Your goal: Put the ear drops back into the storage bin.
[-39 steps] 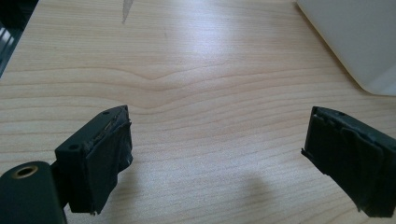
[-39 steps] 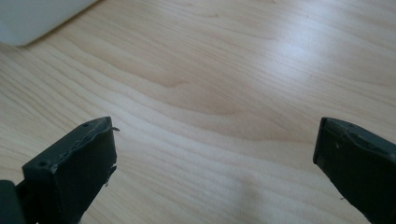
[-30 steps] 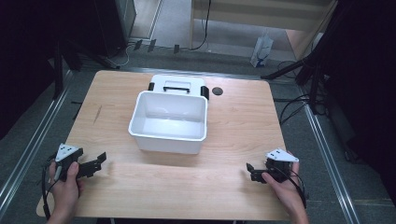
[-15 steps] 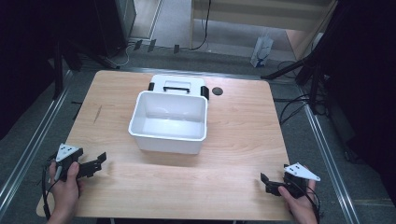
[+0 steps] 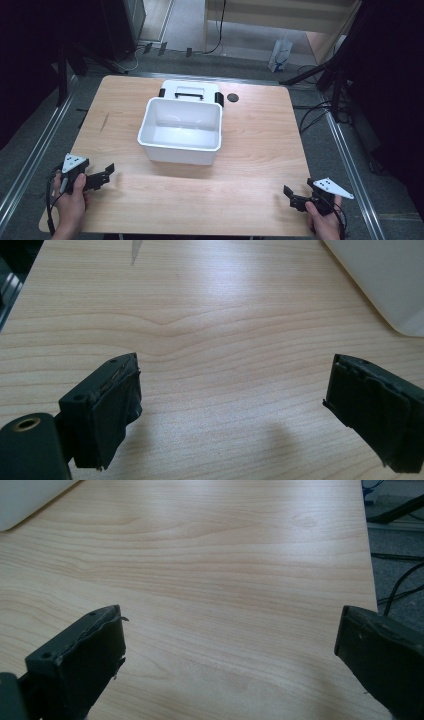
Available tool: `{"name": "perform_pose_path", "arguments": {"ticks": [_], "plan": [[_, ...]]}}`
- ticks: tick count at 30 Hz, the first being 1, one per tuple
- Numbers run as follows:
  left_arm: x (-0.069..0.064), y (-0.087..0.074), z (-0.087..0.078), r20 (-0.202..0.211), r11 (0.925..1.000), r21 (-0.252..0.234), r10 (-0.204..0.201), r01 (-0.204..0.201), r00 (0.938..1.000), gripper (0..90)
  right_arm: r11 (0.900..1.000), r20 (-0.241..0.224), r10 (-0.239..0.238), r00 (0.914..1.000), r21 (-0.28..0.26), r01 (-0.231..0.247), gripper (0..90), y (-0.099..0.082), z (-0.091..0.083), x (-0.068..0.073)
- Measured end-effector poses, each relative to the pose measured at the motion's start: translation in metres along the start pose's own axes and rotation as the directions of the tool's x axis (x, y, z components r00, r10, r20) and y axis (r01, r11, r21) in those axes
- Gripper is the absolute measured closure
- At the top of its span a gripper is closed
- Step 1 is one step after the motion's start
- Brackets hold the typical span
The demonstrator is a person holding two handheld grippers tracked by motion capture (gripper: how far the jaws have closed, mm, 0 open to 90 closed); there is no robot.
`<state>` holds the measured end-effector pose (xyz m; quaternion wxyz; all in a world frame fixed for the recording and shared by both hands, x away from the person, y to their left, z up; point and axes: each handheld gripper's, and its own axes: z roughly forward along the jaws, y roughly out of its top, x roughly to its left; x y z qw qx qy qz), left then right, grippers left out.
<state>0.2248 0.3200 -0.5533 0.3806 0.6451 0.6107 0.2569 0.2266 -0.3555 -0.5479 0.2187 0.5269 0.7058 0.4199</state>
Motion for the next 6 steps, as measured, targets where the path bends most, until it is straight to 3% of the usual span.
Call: {"name": "perform_pose_path", "arguments": {"ticks": [6], "plan": [[0.0004, 0.0002, -0.0001, 0.006, 1.0000, 0.004, -0.003, 0.003, 1.0000, 8.4, 0.9992, 0.011, -0.006, 0.9999, 0.040, 0.006, 0.0, 0.0012, 0.0034, 0.0018]]}}
